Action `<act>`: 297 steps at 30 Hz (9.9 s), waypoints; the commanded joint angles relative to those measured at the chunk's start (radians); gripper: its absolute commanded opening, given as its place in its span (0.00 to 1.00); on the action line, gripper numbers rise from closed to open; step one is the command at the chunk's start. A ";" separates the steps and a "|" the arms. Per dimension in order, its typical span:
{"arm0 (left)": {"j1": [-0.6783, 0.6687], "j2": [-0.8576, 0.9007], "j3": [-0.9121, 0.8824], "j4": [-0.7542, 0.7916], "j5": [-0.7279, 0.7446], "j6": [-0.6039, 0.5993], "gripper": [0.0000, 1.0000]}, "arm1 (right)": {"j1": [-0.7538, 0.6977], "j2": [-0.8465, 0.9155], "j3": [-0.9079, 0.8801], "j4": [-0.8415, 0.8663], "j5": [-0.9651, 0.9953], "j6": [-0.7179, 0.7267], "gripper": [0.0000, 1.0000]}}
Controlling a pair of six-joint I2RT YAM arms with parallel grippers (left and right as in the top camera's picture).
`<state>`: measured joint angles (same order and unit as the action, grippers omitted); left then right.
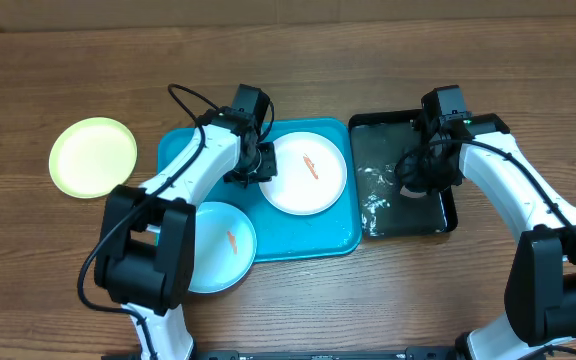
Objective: Clean dirty plates on tray and stack at the side
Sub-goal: 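Lift the green sponge out of the water with the right gripper, then carry the sponge onto the white plate held by the left gripper, then scrub the white plate with the green sponge in the right gripper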
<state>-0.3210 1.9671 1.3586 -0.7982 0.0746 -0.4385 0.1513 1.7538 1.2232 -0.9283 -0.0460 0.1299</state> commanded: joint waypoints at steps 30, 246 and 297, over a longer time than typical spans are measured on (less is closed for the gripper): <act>0.008 0.024 0.014 -0.013 -0.003 0.058 0.04 | 0.156 -0.026 0.036 -0.021 0.148 -0.056 0.04; 0.006 0.024 0.014 -0.009 0.050 0.058 0.05 | 0.377 0.418 0.347 0.096 -0.227 0.005 0.04; 0.006 0.024 0.014 -0.008 0.050 0.058 0.04 | 0.291 0.418 0.347 0.134 -0.170 0.088 0.05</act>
<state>-0.3126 1.9835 1.3544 -0.8032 0.1280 -0.4080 0.4515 2.1483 1.5593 -0.8085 -0.2489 0.1658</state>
